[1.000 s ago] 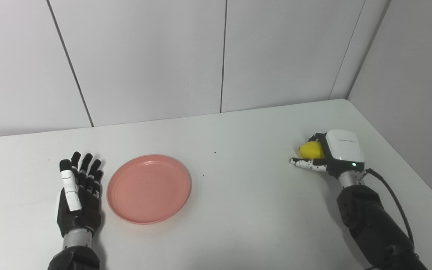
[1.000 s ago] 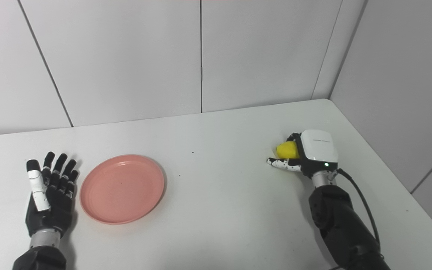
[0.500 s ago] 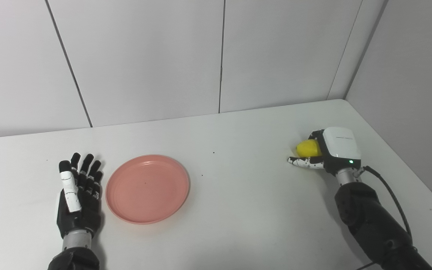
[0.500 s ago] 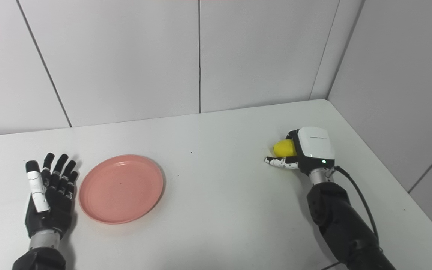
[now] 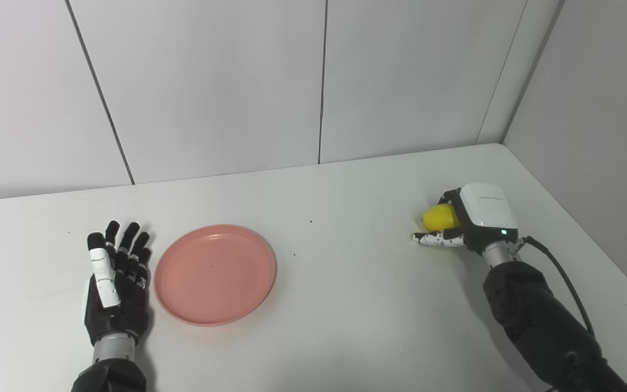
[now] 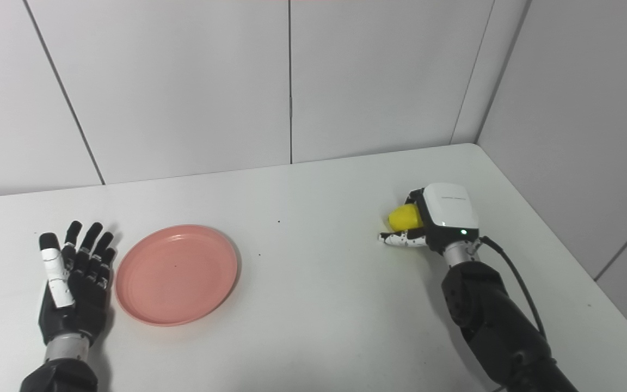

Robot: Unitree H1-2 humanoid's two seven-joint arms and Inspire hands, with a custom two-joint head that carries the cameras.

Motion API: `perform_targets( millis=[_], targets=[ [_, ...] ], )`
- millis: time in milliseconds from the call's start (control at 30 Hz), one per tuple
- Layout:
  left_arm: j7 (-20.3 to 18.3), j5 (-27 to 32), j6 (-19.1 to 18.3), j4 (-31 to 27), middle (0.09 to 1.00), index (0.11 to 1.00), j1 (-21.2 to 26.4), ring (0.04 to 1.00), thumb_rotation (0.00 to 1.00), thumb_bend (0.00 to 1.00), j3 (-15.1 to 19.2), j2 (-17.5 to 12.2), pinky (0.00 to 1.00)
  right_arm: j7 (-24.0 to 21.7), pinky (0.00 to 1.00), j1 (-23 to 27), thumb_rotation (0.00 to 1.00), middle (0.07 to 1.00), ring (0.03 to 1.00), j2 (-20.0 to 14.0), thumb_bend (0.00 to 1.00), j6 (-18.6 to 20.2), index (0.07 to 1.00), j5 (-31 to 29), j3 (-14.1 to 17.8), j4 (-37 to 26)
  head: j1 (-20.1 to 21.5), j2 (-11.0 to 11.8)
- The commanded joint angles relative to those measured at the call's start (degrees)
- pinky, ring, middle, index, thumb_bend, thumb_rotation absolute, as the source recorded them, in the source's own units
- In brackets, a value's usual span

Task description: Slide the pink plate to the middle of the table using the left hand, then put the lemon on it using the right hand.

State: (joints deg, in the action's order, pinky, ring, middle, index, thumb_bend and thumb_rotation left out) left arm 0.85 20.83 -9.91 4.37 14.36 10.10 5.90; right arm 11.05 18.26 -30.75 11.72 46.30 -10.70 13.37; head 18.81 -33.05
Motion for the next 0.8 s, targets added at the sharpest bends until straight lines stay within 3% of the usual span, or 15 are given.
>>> perform_targets(
  millis=[0,167,400,633,767],
  targets=[
    [1.24,-0.75,-1.36,0.57,0.907,0.947,-0.98,0.910,0.82,0.95,-0.57,1.05,0.98,-0.03,0.13,2.99,0.38,0.236,0.179,-1.05,0.64,-2.27,0.266,-0.34,0.77,-4.82,-0.80,0.11],
    [1.39,-1.57,-1.13,0.29,0.918,0.941,-1.49,0.904,0.83,0.93,-1.26,1.75,0.96,-2.18,0.14,4.89,0.47,0.251,0.190,-0.24,0.64,-3.05,0.296,0.84,-0.22,-10.54,-2.34,0.63],
    [2.30,-2.03,-2.12,-0.94,0.905,0.956,-2.30,0.897,0.82,0.94,-1.95,3.44,0.94,-6.40,0.15,8.26,0.46,0.262,0.198,3.38,0.64,-1.66,0.303,2.62,-1.78,-16.64,-6.31,0.80],
    [3.10,-3.68,-1.48,-1.19,0.928,0.967,-3.19,0.894,0.85,0.93,-3.36,4.93,0.89,-8.87,0.15,10.12,0.47,0.274,0.202,5.97,0.62,-3.41,0.327,3.22,-2.72,-18.74,-11.85,1.34],
    [4.38,-5.07,-0.97,-0.81,0.907,0.945,-3.35,0.873,0.85,0.91,-3.97,6.15,0.91,-9.73,0.16,10.99,0.43,0.290,0.216,7.13,0.63,-4.40,0.341,3.52,-3.72,-19.31,-14.57,1.57]
  ],
)
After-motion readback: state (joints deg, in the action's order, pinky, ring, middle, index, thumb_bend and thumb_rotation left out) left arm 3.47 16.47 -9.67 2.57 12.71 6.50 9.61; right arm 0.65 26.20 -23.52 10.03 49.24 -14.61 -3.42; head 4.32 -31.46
